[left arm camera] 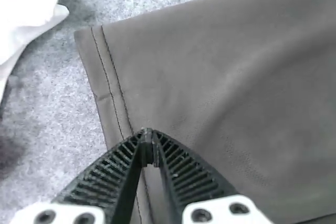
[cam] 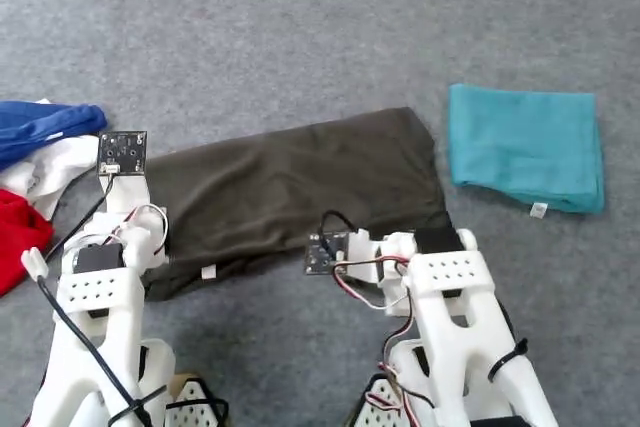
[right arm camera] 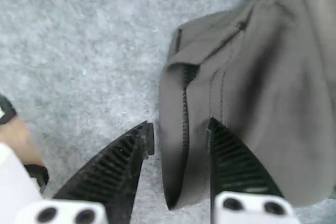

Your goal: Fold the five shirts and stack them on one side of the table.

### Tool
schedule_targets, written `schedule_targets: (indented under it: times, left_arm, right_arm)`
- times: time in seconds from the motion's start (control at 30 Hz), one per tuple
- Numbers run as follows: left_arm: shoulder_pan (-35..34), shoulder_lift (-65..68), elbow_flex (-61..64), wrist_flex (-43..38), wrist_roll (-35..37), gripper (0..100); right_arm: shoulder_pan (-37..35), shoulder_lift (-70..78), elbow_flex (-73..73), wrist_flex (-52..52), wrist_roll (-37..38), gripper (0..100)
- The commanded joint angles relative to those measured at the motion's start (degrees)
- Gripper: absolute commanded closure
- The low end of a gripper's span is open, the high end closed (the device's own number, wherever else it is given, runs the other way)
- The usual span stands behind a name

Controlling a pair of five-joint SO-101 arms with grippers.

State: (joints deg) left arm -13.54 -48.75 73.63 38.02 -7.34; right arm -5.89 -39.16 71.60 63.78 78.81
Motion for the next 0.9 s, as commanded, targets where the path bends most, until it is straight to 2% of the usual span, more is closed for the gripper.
schedule_targets:
  times: [0.0,0.07,0.23,0.4,0.6,0.87]
  left_arm:
    - [-0.4,-0.4,0.4,-1.2,0.4,97]
    - [-0.5,-0.5,0.5,-1.1,0.4,97]
    - [-0.5,-0.5,0.5,-1.1,0.4,97]
    - [-0.5,-0.5,0.5,-0.9,0.4,97]
    - [-0.5,-0.5,0.6,-1.1,0.4,97]
    - [-0.5,-0.1,0.6,-1.1,0.4,97]
  right_arm:
    - [-0.8,-0.7,3.4,-5.5,0.8,82.2]
    - [-0.7,-0.7,7.1,-10.5,0.8,82.2]
    - [-0.5,-0.7,6.6,-11.1,0.8,82.3]
    - [-0.4,-0.7,6.6,-11.3,1.6,95.7]
    - [0.7,-0.7,6.2,-11.5,1.6,97.6]
    - [1.7,-0.7,-4.6,-3.7,1.5,98.4]
